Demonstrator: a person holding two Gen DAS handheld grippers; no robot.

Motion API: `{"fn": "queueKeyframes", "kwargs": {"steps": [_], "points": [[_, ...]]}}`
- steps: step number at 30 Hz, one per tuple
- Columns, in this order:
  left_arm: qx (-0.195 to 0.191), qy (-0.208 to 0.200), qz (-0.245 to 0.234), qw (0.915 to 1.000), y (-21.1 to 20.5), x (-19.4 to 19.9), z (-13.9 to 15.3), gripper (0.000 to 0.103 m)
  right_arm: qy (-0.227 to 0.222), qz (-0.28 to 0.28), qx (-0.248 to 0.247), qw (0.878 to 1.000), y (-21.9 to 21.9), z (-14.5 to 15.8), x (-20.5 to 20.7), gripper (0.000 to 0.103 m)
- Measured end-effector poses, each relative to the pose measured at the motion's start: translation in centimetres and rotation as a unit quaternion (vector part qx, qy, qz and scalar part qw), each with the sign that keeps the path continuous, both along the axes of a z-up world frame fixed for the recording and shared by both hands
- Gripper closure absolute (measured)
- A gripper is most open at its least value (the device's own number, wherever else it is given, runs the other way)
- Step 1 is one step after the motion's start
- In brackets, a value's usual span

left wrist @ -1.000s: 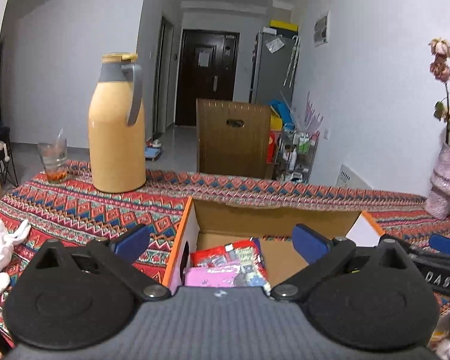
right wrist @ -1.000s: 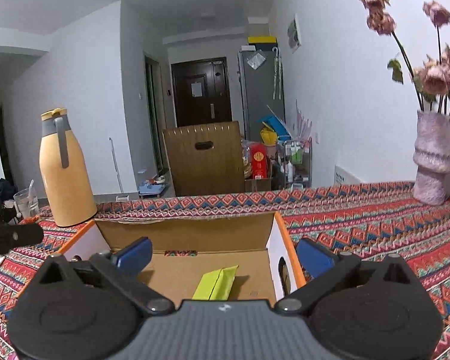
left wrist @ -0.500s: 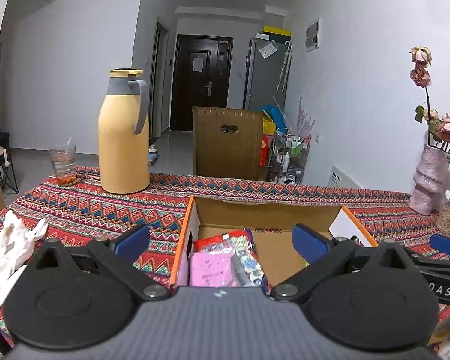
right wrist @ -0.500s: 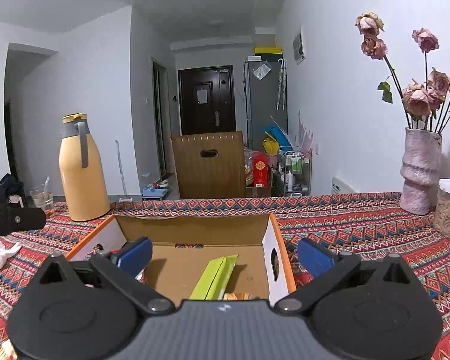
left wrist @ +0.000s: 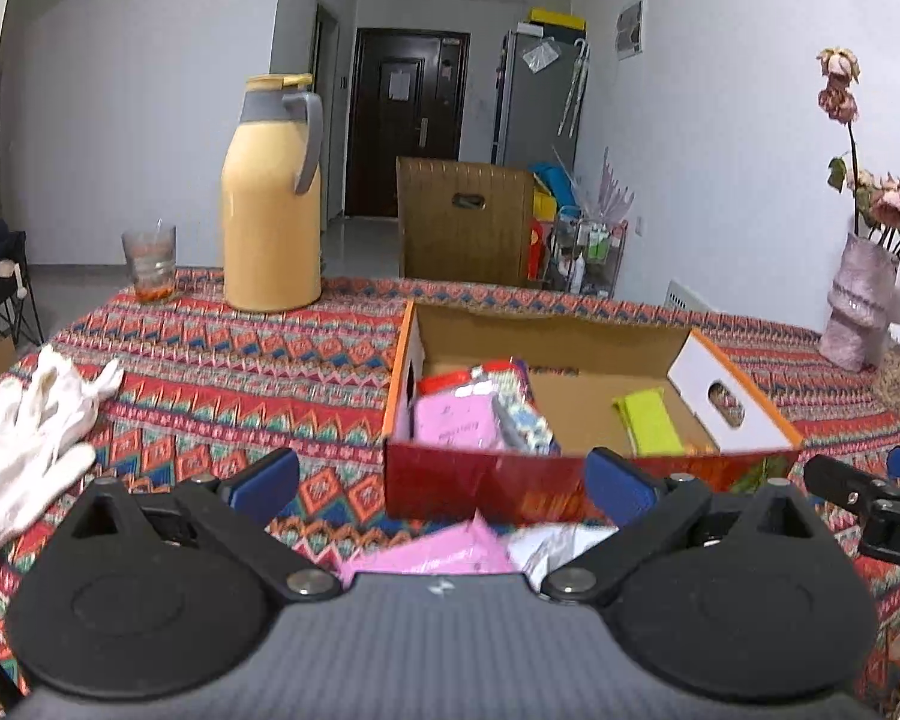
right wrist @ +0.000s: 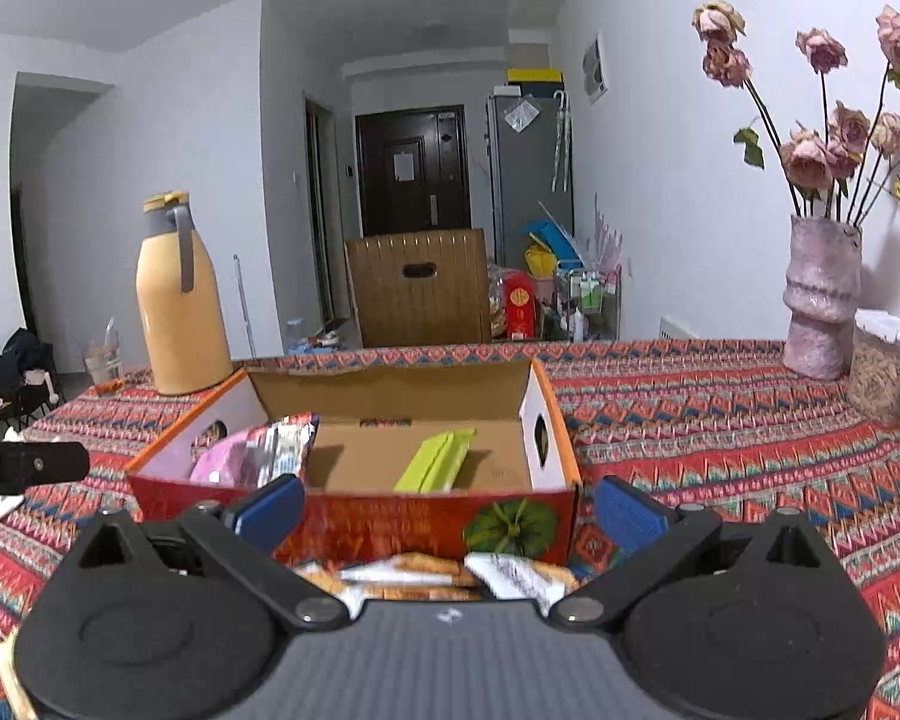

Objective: Organize snacks
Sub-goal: 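Withdraw both grippers from the box back toward the snack pile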

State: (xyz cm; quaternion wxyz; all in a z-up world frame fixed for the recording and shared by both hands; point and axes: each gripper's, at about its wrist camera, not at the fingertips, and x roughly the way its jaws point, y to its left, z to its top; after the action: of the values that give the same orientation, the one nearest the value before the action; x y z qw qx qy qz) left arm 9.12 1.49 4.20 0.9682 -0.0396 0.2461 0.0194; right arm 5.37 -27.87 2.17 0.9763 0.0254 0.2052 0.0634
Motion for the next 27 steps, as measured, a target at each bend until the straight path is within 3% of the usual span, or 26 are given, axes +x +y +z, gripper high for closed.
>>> {"fn": "queueKeyframes", "kwargs": {"steps": [11, 19, 27], "points": [[0.001, 0.023, 0.000, 0.9997, 0.7, -1.3, -3.4, 0.000, 0.040, -0.001, -0.002, 0.999, -0.3, -3.0, -2.3, 0.000], [0.010, 0.009, -0.001, 0.9999, 0.2, -1.8, -5.5, 0.000, 0.068, 0.000, 0.003, 0.998, -0.8, -5.0, -3.1, 0.000], [0.009, 0.009, -0.003, 0.9999, 0.2, -2.0, -5.9, 0.000, 0.072, 0.006, 0.006, 0.997, -1.0, -5.3, -3.3, 0.000]]}}
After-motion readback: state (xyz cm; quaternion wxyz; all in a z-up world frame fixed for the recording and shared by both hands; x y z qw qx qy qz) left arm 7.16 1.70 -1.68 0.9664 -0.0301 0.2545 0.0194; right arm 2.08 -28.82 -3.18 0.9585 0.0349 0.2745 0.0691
